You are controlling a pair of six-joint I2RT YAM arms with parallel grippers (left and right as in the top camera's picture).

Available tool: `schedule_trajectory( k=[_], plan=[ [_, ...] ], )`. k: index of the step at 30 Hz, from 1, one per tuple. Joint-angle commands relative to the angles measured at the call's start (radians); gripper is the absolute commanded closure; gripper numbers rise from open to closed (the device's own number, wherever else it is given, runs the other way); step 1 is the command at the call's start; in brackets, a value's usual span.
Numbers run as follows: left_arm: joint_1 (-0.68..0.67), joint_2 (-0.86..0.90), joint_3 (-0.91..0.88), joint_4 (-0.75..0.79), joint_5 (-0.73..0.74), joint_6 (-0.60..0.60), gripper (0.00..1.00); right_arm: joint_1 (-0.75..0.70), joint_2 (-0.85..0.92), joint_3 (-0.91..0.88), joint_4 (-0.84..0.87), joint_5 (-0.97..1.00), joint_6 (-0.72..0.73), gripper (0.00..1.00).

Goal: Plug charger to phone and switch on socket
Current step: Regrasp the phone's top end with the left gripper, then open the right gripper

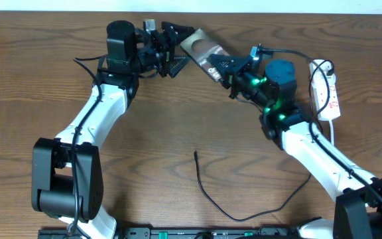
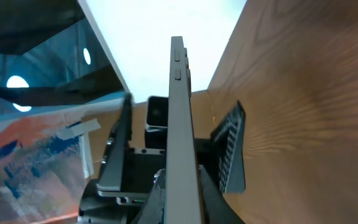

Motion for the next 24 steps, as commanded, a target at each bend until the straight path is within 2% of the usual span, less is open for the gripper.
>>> schedule_trajectory(
  k=[1, 12, 15, 18, 23, 24],
  plan=[
    [0.002, -0.016, 0.005, 0.047, -0.036, 0.002, 0.1, 0.045, -0.014, 0.021, 0.016, 0.099, 0.068, 0.99],
    [-0.037, -0.016, 0.005, 0.05, -0.048, 0.003, 0.12, 0.1, -0.014, 0.021, 0.02, 0.161, 0.124, 0.99],
    [-0.045, -0.016, 0.005, 0.05, -0.055, 0.003, 0.16, 0.103, -0.014, 0.021, 0.02, 0.16, 0.153, 0.99],
    [-0.046, -0.016, 0.005, 0.05, -0.055, 0.003, 0.25, 0.106, -0.014, 0.021, 0.023, 0.16, 0.164, 0.99],
    [-0.046, -0.016, 0.005, 0.05, -0.055, 0.003, 0.52, 0.114, -0.014, 0.021, 0.023, 0.159, 0.164, 0.99],
    [-0.046, -0.016, 0.005, 0.05, -0.055, 0.003, 0.55, 0.118, -0.014, 0.021, 0.023, 0.158, 0.164, 0.99]
  ],
)
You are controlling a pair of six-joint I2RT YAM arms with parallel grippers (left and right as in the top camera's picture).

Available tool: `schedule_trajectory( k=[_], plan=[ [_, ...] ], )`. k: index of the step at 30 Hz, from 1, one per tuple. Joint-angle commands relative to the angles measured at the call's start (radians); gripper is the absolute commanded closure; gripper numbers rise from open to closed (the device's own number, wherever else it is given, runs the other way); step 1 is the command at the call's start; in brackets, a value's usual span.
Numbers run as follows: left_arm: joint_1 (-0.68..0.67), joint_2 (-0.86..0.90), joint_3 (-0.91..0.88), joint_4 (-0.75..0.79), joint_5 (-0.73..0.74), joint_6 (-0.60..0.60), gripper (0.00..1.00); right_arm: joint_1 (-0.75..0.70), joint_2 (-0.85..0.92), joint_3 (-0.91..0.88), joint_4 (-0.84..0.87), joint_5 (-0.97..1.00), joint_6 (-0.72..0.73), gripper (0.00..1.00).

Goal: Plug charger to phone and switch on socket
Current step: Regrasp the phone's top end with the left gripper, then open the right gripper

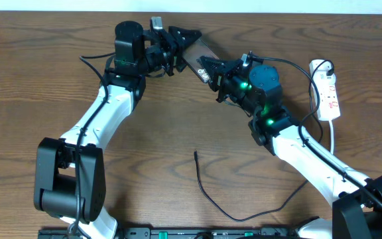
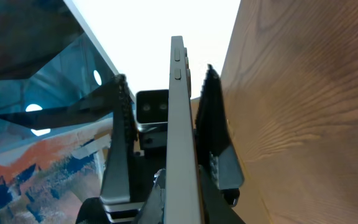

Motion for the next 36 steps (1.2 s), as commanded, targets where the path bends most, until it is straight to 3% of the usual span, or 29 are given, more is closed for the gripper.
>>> schedule_trajectory(
  k=[1, 7, 11, 20, 21, 25, 36],
  plan=[
    [0.002, -0.016, 0.005, 0.003, -0.005, 0.006, 0.59, 0.019, -0.014, 0.021, 0.016, 0.007, 0.012, 0.99],
    [0.002, -0.016, 0.005, 0.004, -0.005, 0.006, 0.72, 0.038, -0.014, 0.021, 0.016, 0.011, 0.011, 0.99],
    [0.002, -0.016, 0.005, 0.003, -0.006, 0.006, 0.91, 0.04, -0.014, 0.021, 0.016, 0.011, 0.011, 0.99],
    [0.002, -0.016, 0.005, 0.003, -0.021, 0.006, 0.93, 0.04, -0.014, 0.021, 0.015, 0.01, 0.011, 0.97],
    [0.002, -0.016, 0.005, 0.003, -0.024, 0.006, 0.93, 0.04, -0.014, 0.021, 0.015, 0.01, 0.011, 0.91],
    [0.002, -0.016, 0.005, 0.003, -0.025, 0.006, 0.93, 0.04, -0.014, 0.021, 0.016, 0.01, 0.004, 0.04],
    [0.107, -0.016, 0.005, -0.001, -0.015, 0.014, 0.92, 0.025, -0.014, 0.021, 0.015, -0.034, -0.021, 0.01]
  ],
)
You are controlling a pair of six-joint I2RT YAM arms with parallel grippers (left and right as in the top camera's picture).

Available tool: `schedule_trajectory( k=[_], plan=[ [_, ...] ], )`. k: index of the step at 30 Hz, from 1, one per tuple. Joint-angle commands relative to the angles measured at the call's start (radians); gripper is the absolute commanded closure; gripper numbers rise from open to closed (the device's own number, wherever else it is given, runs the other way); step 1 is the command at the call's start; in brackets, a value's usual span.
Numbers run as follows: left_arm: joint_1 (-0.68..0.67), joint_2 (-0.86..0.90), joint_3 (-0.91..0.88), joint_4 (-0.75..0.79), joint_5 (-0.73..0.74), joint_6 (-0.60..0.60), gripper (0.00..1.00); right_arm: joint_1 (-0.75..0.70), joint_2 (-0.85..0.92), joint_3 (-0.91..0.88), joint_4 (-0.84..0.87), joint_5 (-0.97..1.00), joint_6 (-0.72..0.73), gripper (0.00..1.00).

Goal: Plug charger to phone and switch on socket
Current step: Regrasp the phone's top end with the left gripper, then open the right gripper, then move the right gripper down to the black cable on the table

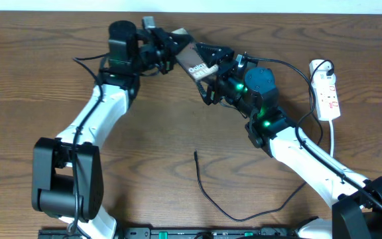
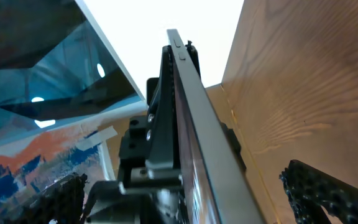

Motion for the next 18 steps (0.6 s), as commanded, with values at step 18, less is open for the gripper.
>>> schedule_trajectory(
  k=[18],
  plan=[
    [0.436, -0.017, 0.007, 0.013, 0.537, 0.161, 0.92, -0.034, -0.012, 0.018, -0.333, -0.159, -0.544, 0.01]
  ],
)
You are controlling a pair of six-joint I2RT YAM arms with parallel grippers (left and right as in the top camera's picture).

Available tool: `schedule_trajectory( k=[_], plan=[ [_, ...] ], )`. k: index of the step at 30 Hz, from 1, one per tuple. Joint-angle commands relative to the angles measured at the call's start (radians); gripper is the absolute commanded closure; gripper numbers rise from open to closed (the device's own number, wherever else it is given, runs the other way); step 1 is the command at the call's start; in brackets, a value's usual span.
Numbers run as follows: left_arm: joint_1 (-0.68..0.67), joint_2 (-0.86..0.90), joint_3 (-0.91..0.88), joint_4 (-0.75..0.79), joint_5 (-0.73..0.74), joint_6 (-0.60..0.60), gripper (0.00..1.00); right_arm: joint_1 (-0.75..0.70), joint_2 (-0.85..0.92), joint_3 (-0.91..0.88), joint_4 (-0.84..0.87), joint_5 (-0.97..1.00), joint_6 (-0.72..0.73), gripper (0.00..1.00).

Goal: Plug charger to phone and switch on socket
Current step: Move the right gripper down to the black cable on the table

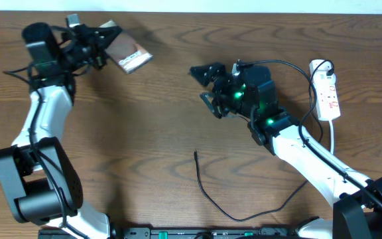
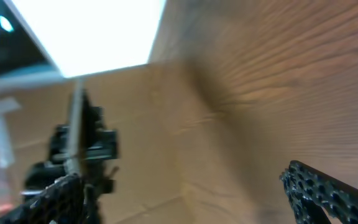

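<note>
The phone, a dark slab with a light label, hangs above the table at the far left. My left gripper is shut on its near end. In the blurred right wrist view the phone shows edge-on and far away. My right gripper stands open and empty over the table's middle back, its fingertips spread wide. The black charger cable lies on the wood, its free plug end pointing up the table. The white socket strip lies at the right edge.
The cable curves along the front of the wooden table toward the right arm's base. A white cord runs from the socket strip down past the right arm. The table's back edge lies just beyond both grippers.
My left gripper has carried the phone from the middle back of the table to the far left. My right gripper stays open, now well apart from the phone.
First my right gripper held the phone at the back while the open left gripper stood next to it. Then the left fingers flanked the phone. Later the left was shut on it and the right had opened. Now the left holds it alone at the far left.
</note>
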Motion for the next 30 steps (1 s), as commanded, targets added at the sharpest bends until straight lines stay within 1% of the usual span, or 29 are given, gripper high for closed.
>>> schedule_trajectory(
  k=[1, 4, 7, 8, 11, 13, 16, 18, 21, 26, 30],
  plan=[
    [0.027, -0.017, 0.007, 0.012, 0.24, 0.105, 0.93, 0.001, -0.012, 0.012, -0.043, -0.014, -0.204, 0.01],
    [0.045, -0.017, 0.007, 0.012, 0.317, 0.15, 0.93, 0.019, -0.012, 0.019, -0.111, -0.011, -0.248, 0.01],
    [0.049, -0.017, 0.007, 0.012, 0.338, 0.164, 0.93, 0.044, -0.012, 0.074, -0.256, 0.027, -0.305, 0.01],
    [0.049, -0.017, 0.007, 0.012, 0.337, 0.166, 0.93, 0.06, -0.011, 0.129, -0.377, 0.077, -0.349, 0.01],
    [0.05, -0.017, 0.007, 0.013, 0.337, 0.166, 0.93, 0.101, -0.009, 0.244, -0.621, 0.201, -0.421, 0.01],
    [0.057, -0.017, 0.007, 0.013, 0.337, 0.166, 0.92, 0.131, -0.001, 0.307, -0.759, 0.262, -0.467, 0.01],
    [0.077, -0.017, 0.007, 0.013, 0.338, 0.166, 0.92, 0.17, 0.008, 0.345, -0.907, 0.342, -0.558, 0.01],
    [0.094, -0.017, 0.007, 0.012, 0.346, 0.166, 0.93, 0.195, 0.008, 0.338, -0.944, 0.396, -0.627, 0.01],
    [0.111, -0.017, 0.006, 0.012, 0.375, 0.167, 0.93, 0.23, 0.008, 0.322, -0.968, 0.43, -0.646, 0.01],
    [0.119, -0.017, 0.006, 0.012, 0.393, 0.185, 0.93, 0.255, 0.008, 0.317, -0.934, 0.424, -0.624, 0.01],
    [0.118, -0.017, 0.006, 0.012, 0.393, 0.188, 0.92, 0.253, 0.034, 0.327, -0.991, 0.381, -0.535, 0.01]
  ],
)
